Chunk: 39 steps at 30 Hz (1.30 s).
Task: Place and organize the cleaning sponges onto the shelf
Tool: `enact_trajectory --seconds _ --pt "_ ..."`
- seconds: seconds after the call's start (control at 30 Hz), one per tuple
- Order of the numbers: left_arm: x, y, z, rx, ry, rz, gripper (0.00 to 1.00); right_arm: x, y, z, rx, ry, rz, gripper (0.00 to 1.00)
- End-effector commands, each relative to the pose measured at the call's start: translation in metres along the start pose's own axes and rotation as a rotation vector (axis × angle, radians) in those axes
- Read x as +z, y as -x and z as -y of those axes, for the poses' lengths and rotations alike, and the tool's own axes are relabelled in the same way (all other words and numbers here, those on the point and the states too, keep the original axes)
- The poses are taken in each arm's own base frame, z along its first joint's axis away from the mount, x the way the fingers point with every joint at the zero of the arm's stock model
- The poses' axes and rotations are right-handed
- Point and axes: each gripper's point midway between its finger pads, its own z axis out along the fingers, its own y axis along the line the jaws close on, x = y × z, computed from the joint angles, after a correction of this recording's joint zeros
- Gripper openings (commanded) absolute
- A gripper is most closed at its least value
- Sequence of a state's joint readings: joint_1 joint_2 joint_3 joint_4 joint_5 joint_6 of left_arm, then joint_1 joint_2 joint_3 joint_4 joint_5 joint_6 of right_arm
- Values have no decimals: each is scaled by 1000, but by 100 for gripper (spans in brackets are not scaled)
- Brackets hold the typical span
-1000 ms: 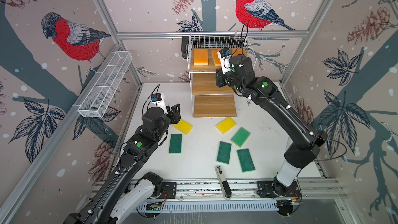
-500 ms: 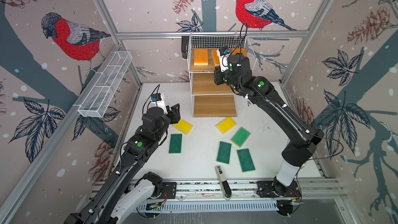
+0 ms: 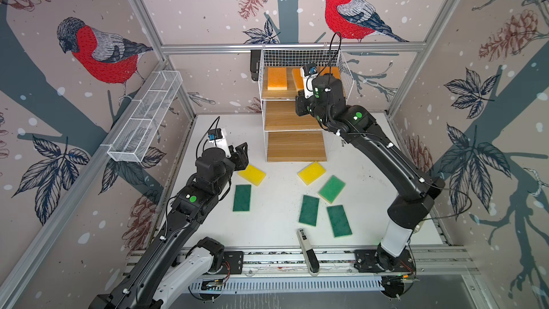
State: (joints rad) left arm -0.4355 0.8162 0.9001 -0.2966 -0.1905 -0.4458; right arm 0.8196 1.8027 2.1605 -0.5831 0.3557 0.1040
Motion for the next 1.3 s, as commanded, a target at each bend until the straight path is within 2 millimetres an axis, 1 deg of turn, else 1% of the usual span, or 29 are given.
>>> enact_trajectory --seconds 0.0,0.8,1.1,1.27 --pt "1 8 4 -5 -17 34 58 3 6 -2 15 -5 30 3" --pt "5 4 2 -11 -17 27 58 15 -1 -9 11 9 15 3" --pt "7 2 1 -10 -17 22 57 17 0 -10 4 10 16 3" --pt "7 1 1 -12 -18 20 57 21 -1 -13 2 20 10 3"
